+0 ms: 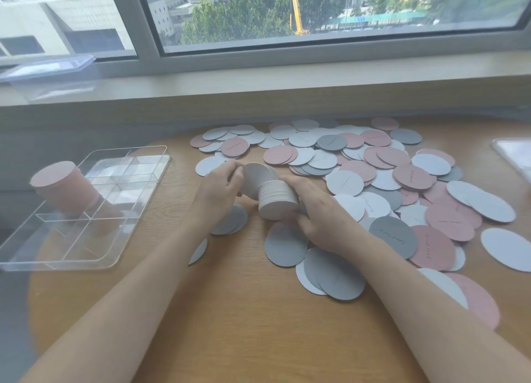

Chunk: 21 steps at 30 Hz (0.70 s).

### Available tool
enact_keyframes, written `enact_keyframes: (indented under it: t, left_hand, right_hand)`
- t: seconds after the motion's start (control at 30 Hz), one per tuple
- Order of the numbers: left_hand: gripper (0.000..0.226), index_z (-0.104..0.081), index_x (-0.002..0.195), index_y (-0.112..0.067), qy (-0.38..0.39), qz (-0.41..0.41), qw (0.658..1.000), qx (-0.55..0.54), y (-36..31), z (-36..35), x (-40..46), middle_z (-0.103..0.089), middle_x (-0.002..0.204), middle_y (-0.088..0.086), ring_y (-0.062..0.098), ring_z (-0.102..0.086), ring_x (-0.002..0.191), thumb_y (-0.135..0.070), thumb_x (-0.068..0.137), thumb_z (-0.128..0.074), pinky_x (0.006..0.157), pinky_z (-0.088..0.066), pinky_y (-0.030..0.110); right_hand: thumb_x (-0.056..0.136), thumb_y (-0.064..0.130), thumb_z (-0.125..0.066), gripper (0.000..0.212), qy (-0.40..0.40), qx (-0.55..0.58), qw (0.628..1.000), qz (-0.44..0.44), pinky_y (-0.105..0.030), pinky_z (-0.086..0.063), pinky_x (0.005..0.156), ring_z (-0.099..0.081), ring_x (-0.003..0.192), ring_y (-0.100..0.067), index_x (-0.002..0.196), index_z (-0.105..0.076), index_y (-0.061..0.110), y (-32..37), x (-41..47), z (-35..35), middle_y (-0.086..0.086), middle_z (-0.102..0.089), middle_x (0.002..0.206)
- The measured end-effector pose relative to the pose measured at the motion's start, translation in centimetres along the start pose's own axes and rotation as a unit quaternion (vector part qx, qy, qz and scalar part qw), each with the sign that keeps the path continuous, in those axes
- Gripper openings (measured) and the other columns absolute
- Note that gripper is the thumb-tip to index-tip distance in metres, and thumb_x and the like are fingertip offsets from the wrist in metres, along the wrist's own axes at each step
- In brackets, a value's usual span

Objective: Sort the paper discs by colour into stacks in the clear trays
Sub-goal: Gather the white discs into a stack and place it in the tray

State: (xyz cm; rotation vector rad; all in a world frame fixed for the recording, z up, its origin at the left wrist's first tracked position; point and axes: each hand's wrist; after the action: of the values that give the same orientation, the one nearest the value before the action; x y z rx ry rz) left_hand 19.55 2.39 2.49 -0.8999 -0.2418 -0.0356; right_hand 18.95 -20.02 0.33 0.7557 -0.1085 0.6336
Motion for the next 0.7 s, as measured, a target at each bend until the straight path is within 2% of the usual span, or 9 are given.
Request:
enact_keyframes:
  t: [0.07,0.17,0.23,0.3,0.4,0.5,0.6,0.63,0.7]
  left_hand:
    - [0.016,-0.066,0.104,-0.023,0.027,-0.007,0.998,-0.055,0.0,-0.7,-0.3,-0.071,0.095,-0.003,0.014,-0.068,0.084,-0.021,0.103,-0.050,0.081,-0.051,0.026]
    - [0.017,-0.071,0.109,-0.026,0.032,-0.026,0.992,-0.120,0.0,-0.9,-0.9,-0.074,0.100,-0.009,0.011,-0.069,0.088,-0.018,0.100,-0.059,0.085,-0.051,0.023]
    - [0.020,-0.073,0.108,-0.029,0.037,-0.037,0.991,-0.123,-0.1,-0.9,-1.3,-0.074,0.095,-0.018,0.003,-0.065,0.083,-0.017,0.100,-0.058,0.082,-0.049,0.018]
    - [0.026,-0.071,0.118,-0.028,0.074,-0.041,0.989,-0.122,-0.3,-0.9,-2.0,-0.072,0.102,-0.021,-0.004,-0.062,0.091,-0.025,0.105,-0.049,0.085,-0.046,0.013]
    - [0.060,-0.048,0.145,-0.034,0.146,-0.033,0.980,-0.129,0.0,-1.0,-2.8,-0.053,0.142,-0.021,-0.009,-0.044,0.132,-0.066,0.097,-0.030,0.107,-0.032,0.012]
    - [0.093,-0.014,0.159,-0.033,0.194,-0.066,0.978,-0.050,-0.1,-1.7,-3.1,-0.019,0.162,-0.021,-0.012,-0.013,0.146,-0.086,0.083,-0.028,0.115,-0.013,0.008]
    - [0.086,0.000,0.159,-0.032,0.192,-0.083,0.977,0.033,-0.5,-2.5,-3.2,-0.003,0.164,-0.019,-0.028,0.004,0.135,-0.057,0.095,-0.052,0.108,-0.006,-0.002]
    - [0.084,0.000,0.159,-0.032,0.185,-0.089,0.977,0.052,-0.5,-2.6,-3.2,-0.004,0.164,-0.019,-0.028,0.002,0.134,-0.042,0.098,-0.057,0.112,-0.010,0.003]
    - [0.083,-0.003,0.160,-0.030,0.157,-0.105,0.978,0.088,-0.3,-2.5,-3.1,-0.010,0.163,-0.017,-0.010,-0.011,0.143,-0.028,0.099,-0.059,0.119,-0.019,0.022]
  right_hand:
    - [0.092,0.015,-0.063,0.071,-0.001,0.000,1.000,-0.011,-0.026,-0.032,0.109,-0.037,0.133,-0.007,0.153,-0.027,0.024,-0.1,-0.1,0.0,0.007,-0.040,0.150]
    - [0.092,0.016,-0.063,0.076,-0.016,-0.001,1.000,-0.022,-0.023,-0.035,0.098,-0.041,0.112,-0.004,0.155,-0.021,0.022,-0.1,-0.1,-0.1,0.008,-0.042,0.136]
    - [0.091,0.016,-0.065,0.073,-0.022,-0.021,0.999,-0.008,-0.024,-0.037,0.095,-0.042,0.111,-0.009,0.153,-0.027,0.020,-0.2,0.1,-0.3,0.006,-0.041,0.130]
    - [0.089,0.018,-0.066,0.065,-0.022,-0.046,0.999,-0.001,-0.025,-0.037,0.093,-0.043,0.115,-0.015,0.147,-0.037,0.019,-0.2,0.2,-0.4,0.003,-0.042,0.129]
    - [0.087,0.021,-0.067,0.060,-0.032,-0.071,0.997,-0.005,-0.041,-0.040,0.102,-0.046,0.117,-0.025,0.141,-0.042,0.016,-0.2,0.3,-0.5,-0.002,-0.046,0.130]
    - [0.090,0.021,-0.059,0.064,-0.028,-0.103,0.994,-0.004,-0.043,-0.032,0.111,-0.042,0.128,-0.028,0.148,-0.036,0.007,-0.1,0.2,-0.8,-0.010,-0.046,0.143]
    - [0.097,0.018,-0.052,0.071,-0.009,-0.130,0.991,-0.004,-0.032,-0.017,0.116,-0.031,0.141,-0.029,0.155,-0.015,0.003,0.3,0.3,-0.8,-0.014,-0.033,0.155]
    - [0.097,0.018,-0.053,0.073,-0.005,-0.131,0.991,-0.006,-0.031,-0.016,0.116,-0.029,0.142,-0.028,0.156,-0.012,0.003,0.5,0.3,-0.8,-0.014,-0.032,0.156]
    - [0.098,0.024,-0.055,0.076,0.004,-0.128,0.992,-0.011,-0.032,-0.014,0.118,-0.026,0.143,-0.026,0.156,-0.009,0.005,0.8,0.2,-0.5,-0.012,-0.030,0.157]
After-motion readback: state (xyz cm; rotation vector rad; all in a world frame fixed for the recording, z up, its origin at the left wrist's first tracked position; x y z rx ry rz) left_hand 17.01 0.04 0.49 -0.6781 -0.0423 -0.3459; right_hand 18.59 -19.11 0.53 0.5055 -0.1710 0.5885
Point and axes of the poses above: each hand's wrist, its own x-axis towards the middle knuckle, its own z-axis out of the back of the hand, y = z × x
